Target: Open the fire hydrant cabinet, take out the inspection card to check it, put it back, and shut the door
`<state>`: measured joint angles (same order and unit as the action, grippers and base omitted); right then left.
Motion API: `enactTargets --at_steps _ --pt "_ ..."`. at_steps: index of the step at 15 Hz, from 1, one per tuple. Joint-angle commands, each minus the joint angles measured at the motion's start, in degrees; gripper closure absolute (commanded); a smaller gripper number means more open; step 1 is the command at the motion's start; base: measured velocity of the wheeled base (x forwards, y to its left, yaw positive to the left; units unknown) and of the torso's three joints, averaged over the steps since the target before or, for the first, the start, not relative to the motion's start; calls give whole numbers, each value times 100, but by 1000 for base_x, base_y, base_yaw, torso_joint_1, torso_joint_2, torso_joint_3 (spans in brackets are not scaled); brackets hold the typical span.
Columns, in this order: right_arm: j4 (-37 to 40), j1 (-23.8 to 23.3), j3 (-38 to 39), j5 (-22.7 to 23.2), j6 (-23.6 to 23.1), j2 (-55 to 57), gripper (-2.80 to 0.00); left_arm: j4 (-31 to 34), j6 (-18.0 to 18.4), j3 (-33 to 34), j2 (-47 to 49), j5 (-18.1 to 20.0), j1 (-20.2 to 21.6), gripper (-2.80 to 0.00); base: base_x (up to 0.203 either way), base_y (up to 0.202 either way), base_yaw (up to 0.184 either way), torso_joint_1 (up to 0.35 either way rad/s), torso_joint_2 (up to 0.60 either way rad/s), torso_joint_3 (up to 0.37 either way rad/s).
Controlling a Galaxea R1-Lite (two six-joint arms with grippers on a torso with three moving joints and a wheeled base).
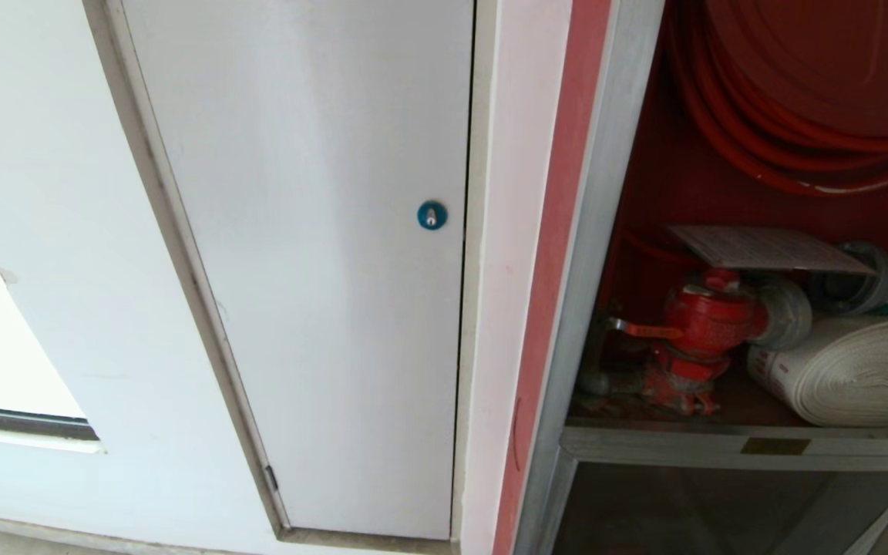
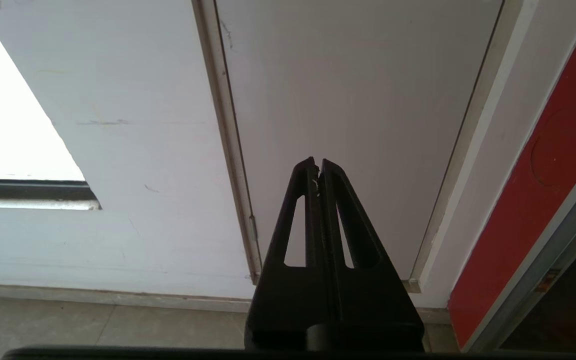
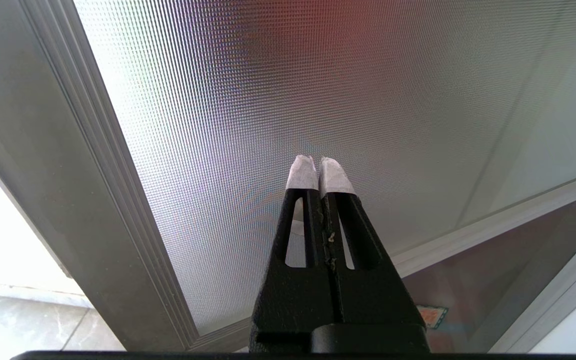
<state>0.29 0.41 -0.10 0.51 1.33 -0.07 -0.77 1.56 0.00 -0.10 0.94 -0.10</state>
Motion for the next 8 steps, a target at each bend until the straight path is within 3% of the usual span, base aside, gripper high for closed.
enactTargets --at_steps 1,8 --pt "-3 2 1 2 -1 7 0 -2 2 35 10 3 1 0 0 0 0 0 0 0" --pt "-3 2 1 10 -1 7 0 -2 2 35 10 3 1 0 0 0 0 0 0 0"
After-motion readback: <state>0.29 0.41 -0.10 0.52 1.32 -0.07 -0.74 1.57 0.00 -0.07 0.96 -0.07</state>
